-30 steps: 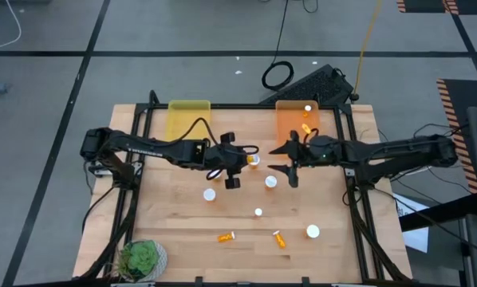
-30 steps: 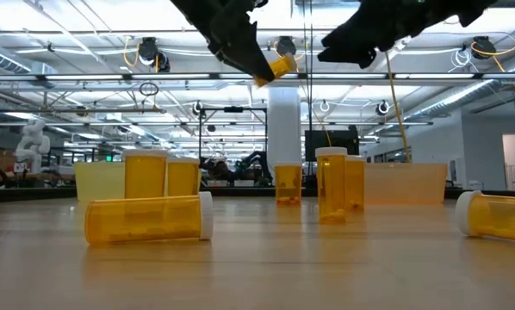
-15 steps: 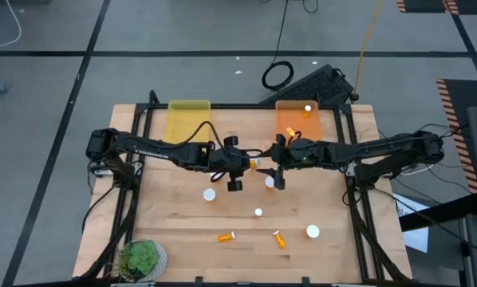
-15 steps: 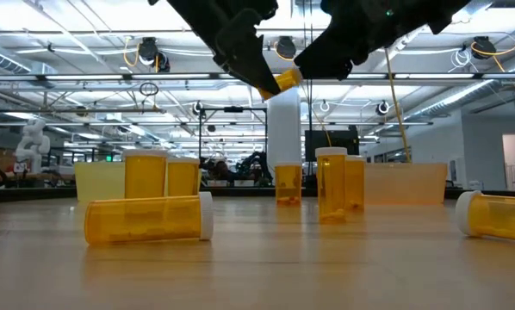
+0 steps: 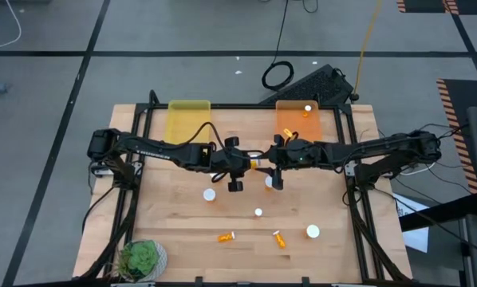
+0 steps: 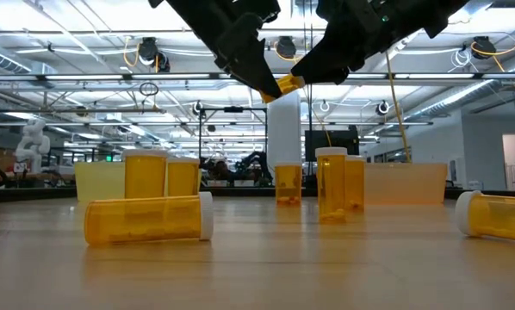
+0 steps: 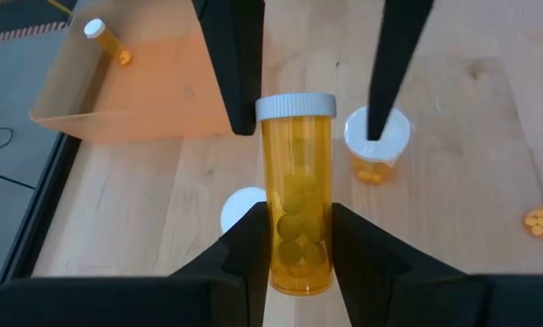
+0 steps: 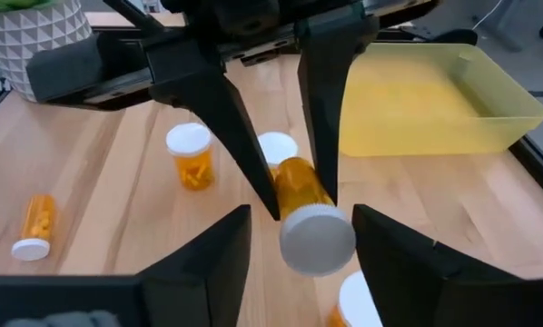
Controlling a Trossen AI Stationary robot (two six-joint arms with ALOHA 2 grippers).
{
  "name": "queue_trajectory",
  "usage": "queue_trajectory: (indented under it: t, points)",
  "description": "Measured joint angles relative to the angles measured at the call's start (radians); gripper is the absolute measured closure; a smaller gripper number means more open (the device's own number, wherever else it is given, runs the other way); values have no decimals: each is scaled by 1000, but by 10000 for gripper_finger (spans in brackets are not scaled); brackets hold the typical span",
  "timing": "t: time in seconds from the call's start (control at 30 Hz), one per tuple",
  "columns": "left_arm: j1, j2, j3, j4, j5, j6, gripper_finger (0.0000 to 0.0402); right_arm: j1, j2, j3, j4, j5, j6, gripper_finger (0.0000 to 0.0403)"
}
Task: Pick and place medicine bottles into bin by pill shape (circle, oval)
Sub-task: Put the small orange pill bottle into the orange bin
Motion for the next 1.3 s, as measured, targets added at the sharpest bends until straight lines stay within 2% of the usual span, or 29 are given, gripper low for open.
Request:
queue_trajectory:
  t: [0.33,0.6,0.7,0.87,1.03,1.17,1.3]
  points:
    - [-1,0,0,2,2,10,295,0,0,0,0,0,0,284]
    - [-1,0,0,7,1,8,291,0,0,0,0,-1,0,283]
    - [-1,0,0,5,1,-7,268,0,0,0,0,-3,0,283]
    - [0,0,0,1,-11,-20,202,-6,0,-1,-3,-12,0,287]
    - [0,0,0,-48,-12,-23,151,-29,-1,-1,-19,-62,18,285]
    - [0,0,0,-108,-12,-28,128,-61,-11,-1,-45,-79,10,285]
    - [11,0,0,-148,-40,-44,123,-121,-39,-1,-94,-125,11,285]
